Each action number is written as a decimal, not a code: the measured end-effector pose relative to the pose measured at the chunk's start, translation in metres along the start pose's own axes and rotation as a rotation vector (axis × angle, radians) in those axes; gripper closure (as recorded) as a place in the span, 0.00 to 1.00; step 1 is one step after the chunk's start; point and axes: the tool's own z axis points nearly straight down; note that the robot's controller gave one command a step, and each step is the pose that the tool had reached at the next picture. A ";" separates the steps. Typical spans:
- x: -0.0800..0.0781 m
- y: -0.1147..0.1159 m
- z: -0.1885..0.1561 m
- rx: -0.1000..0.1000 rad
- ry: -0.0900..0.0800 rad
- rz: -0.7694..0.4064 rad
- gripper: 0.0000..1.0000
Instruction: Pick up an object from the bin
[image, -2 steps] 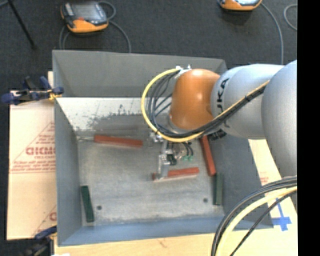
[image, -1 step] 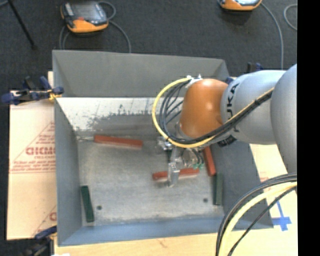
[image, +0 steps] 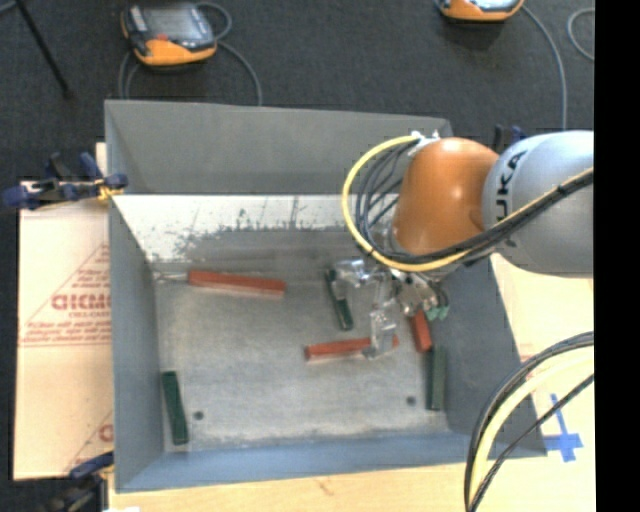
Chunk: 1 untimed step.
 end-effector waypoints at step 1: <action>-0.010 0.047 0.039 0.003 -0.002 -0.123 1.00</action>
Offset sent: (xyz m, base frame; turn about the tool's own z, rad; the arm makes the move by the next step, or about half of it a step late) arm 0.0000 0.0000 0.0000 0.0000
